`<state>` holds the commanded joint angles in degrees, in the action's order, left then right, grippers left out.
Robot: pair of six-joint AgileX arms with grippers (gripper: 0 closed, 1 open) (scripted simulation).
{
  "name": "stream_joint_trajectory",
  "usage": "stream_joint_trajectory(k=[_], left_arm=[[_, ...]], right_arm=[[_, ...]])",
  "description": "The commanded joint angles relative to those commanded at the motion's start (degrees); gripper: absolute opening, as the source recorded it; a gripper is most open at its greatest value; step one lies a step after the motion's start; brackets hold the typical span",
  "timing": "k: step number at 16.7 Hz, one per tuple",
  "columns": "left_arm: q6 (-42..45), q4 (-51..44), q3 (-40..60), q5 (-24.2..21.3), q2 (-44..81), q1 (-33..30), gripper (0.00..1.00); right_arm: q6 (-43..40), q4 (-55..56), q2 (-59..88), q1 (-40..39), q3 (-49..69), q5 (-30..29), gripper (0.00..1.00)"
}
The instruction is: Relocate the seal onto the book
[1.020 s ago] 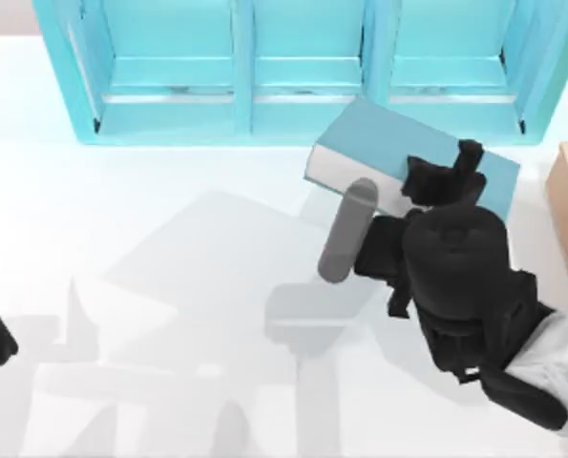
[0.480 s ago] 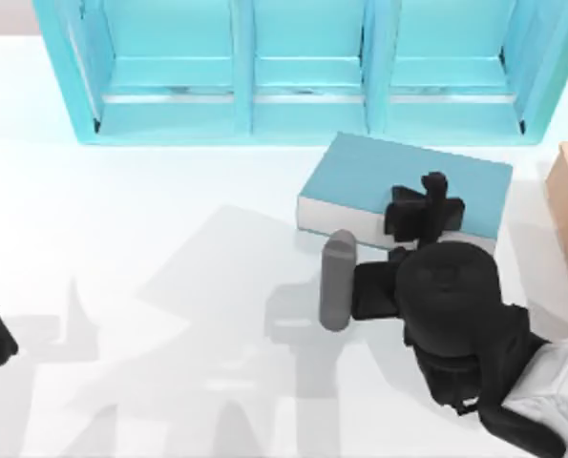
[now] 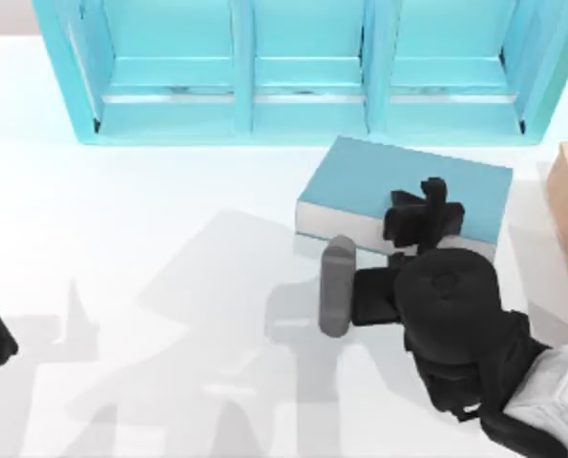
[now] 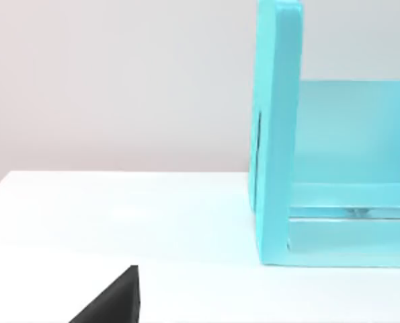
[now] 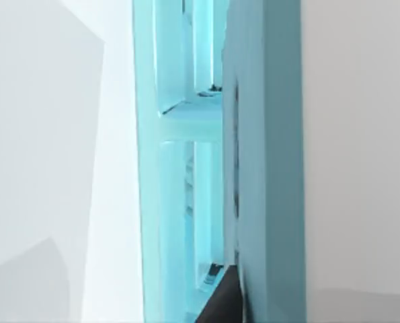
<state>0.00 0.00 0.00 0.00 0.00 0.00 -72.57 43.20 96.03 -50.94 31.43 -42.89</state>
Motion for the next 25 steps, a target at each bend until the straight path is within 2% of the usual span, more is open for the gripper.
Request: stream_joint_trajectory(k=[9,13,25], left_arm=[[0.0,0.0,0.0,0.0,0.0,0.0,1.00],[0.0,0.0,0.0,0.0,0.0,0.0,1.00],[0.0,0.0,0.0,0.0,0.0,0.0,1.00]], right_arm=[[0.0,9.2,7.5,0.0,-1.8,-0.1,0.00],[0.0,9.6,7.7,0.0,-1.9,-0.1,0.00],[0.0,9.6,7.7,0.0,-1.9,-0.1,0.90]])
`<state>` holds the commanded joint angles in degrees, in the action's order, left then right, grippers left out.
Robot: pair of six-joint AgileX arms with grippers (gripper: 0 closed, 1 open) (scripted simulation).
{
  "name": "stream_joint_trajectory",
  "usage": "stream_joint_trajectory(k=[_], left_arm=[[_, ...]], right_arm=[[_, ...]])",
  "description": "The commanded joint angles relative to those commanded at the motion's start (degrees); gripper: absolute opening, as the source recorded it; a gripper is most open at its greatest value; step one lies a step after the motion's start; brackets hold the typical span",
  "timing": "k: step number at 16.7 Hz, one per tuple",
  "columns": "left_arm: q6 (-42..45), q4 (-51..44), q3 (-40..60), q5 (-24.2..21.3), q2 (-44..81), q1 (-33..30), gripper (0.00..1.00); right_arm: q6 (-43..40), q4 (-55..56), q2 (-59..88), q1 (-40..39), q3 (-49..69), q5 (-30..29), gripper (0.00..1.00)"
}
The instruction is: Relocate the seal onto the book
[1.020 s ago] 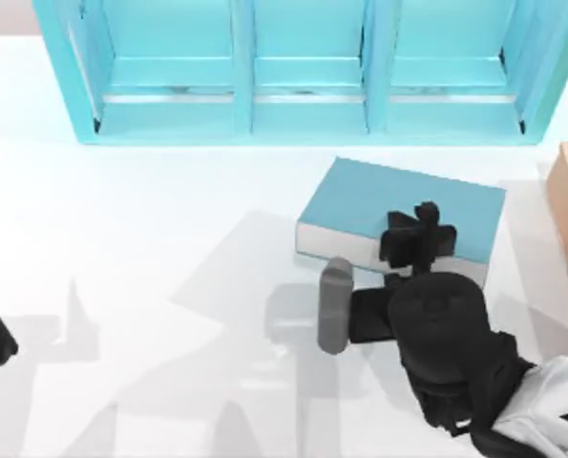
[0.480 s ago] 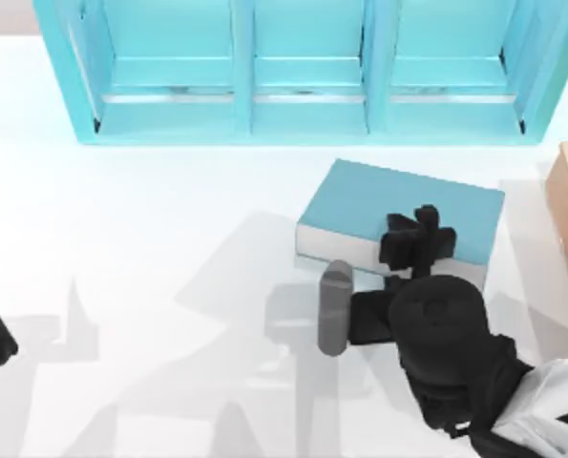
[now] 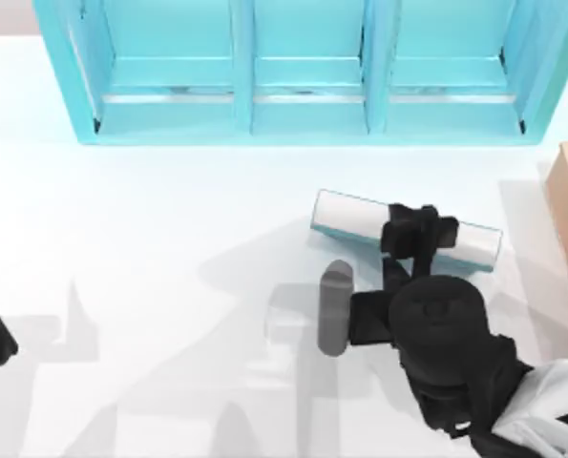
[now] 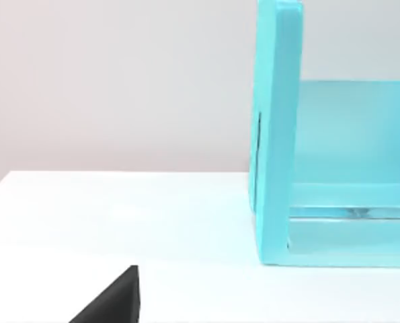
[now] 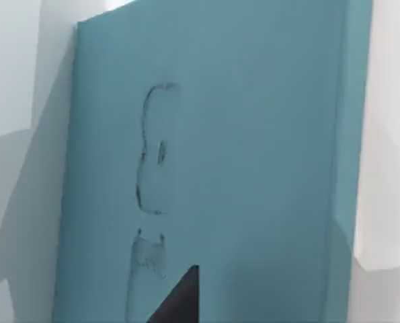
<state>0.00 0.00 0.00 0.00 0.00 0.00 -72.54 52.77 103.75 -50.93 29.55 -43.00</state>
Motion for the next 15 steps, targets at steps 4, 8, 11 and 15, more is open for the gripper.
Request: stream_joint_trajectory(k=[4,8,11,15], left_arm=[[0.0,0.0,0.0,0.0,0.0,0.0,1.00],[0.0,0.0,0.0,0.0,0.0,0.0,1.00],[0.0,0.0,0.0,0.0,0.0,0.0,1.00],[0.0,0.0,0.0,0.0,0.0,0.0,1.00]], right_arm=[[0.0,0.0,0.0,0.0,0.0,0.0,1.00],[0.0,0.0,0.0,0.0,0.0,0.0,1.00],[0.1,-0.2,0.0,-0.1,-0.1,-0.1,1.00],[5.1,-6.1,-2.8,-4.5,-0.7,-3.7,1.00]])
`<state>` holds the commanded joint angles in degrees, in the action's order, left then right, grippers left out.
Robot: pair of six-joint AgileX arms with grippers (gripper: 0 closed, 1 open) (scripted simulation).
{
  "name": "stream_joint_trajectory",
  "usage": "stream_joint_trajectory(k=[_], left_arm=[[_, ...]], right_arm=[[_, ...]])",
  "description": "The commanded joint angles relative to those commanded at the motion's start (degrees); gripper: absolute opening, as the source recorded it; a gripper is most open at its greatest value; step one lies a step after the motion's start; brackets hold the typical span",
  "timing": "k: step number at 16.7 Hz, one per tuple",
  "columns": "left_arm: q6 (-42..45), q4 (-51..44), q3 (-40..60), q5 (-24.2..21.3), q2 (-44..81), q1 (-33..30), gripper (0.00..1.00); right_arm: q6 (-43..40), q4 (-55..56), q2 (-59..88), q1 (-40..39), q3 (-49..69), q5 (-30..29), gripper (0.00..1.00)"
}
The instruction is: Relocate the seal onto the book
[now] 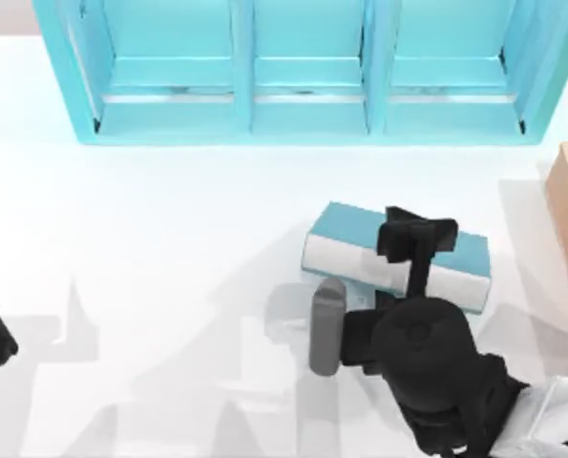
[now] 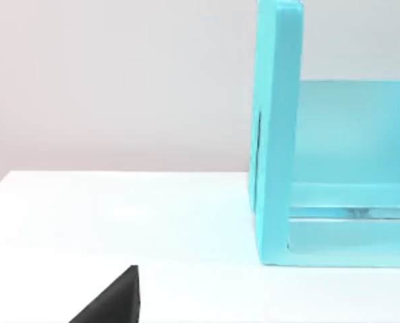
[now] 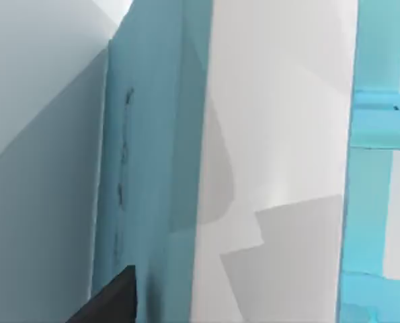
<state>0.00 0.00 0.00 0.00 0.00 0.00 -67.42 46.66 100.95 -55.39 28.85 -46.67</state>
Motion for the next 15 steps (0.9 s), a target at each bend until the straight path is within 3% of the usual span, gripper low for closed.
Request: stream_joint_trajectory(k=[10,15], left_arm=[[0.0,0.0,0.0,0.0,0.0,0.0,1.00],[0.0,0.0,0.0,0.0,0.0,0.0,1.00]], right_arm=[[24.9,-30.8,-12.3,-23.7,-4.1,-19.2,1.00],[30.1,-37.0,-14.8,-28.7,-4.8,-23.7,1.00]])
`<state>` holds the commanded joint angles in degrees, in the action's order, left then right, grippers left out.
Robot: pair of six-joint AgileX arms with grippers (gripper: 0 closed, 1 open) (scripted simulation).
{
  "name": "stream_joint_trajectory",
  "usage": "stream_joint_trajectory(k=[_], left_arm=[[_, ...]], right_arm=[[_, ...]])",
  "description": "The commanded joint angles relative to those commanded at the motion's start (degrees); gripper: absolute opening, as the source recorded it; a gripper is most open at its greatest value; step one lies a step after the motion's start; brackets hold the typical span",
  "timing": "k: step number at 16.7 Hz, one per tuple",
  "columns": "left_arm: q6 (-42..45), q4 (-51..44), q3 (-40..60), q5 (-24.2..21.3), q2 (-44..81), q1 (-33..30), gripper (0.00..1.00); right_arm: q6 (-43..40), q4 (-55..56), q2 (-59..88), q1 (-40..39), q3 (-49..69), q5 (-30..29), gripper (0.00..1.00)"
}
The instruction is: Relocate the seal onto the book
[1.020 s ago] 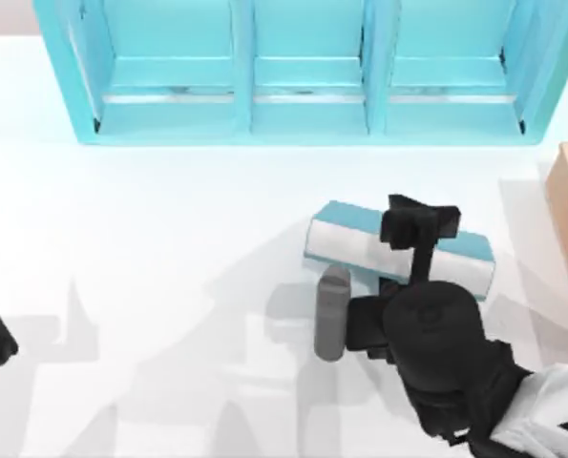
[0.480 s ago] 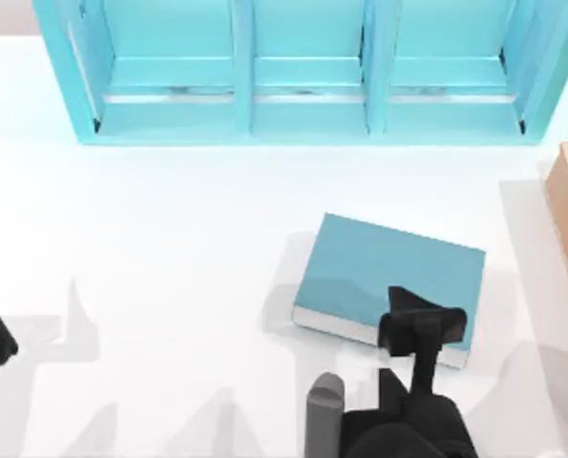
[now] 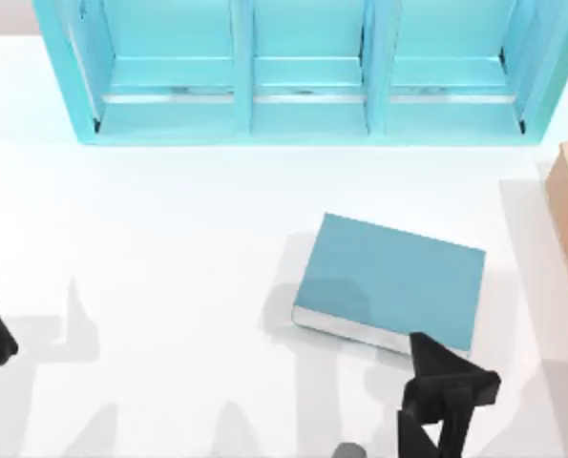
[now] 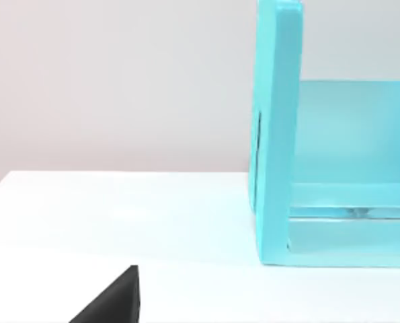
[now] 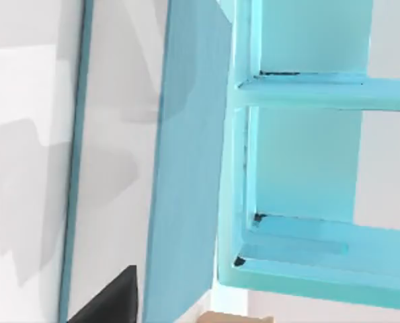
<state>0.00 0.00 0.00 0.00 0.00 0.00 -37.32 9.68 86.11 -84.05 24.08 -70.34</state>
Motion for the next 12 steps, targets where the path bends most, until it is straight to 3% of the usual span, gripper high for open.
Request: stream_joint_trajectory(k=[6,12], left_arm=[[0.0,0.0,0.0,0.0,0.0,0.0,1.00],[0.0,0.0,0.0,0.0,0.0,0.0,1.00]], right_arm=[[0.5,-1.3,0.7,1.3,1.1,1.6,1.00],[6.0,-14.3,5.2,13.0,11.0,16.5,1.00]])
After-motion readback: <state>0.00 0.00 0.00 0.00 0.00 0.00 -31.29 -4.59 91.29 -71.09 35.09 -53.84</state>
